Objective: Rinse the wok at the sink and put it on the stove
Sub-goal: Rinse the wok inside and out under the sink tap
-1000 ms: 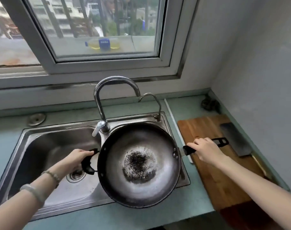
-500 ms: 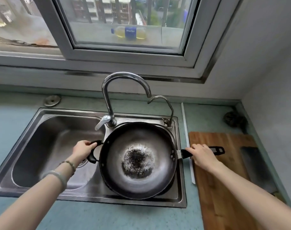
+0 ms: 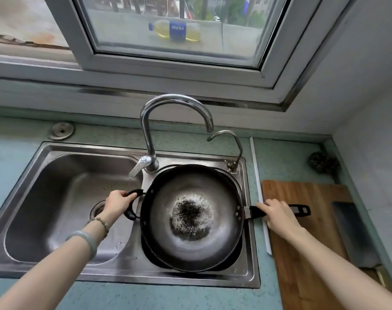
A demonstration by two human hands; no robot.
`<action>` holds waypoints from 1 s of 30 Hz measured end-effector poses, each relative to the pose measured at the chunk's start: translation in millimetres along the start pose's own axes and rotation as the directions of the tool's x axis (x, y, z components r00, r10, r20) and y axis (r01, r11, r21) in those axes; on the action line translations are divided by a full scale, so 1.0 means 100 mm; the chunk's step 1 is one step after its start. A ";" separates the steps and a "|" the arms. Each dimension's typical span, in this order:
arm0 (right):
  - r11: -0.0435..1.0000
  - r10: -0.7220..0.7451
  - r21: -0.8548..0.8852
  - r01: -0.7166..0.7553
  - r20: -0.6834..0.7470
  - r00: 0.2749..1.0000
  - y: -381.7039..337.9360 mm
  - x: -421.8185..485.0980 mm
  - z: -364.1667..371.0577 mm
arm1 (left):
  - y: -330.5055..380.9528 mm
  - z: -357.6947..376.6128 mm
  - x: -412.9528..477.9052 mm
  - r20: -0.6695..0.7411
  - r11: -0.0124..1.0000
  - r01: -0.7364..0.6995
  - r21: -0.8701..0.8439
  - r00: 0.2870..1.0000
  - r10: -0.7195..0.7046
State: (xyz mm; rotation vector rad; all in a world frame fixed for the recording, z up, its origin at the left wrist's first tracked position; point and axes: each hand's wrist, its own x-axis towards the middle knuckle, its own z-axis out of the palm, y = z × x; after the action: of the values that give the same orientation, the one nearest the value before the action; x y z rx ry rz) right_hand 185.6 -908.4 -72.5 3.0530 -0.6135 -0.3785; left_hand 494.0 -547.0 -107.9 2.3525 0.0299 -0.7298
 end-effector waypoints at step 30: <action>0.784 0.041 0.606 0.138 -0.272 0.961 -1.46 1.03 -1.94 | 0.41 -0.22 0.16 -0.038 0.937 -0.232 -0.261 0.972 0.231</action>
State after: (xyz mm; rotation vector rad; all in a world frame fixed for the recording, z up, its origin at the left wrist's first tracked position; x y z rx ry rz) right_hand 379.1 -821.5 84.5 3.6420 -0.7696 0.3298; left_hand 526.8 -568.3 -77.5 2.0602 -0.1376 -0.5644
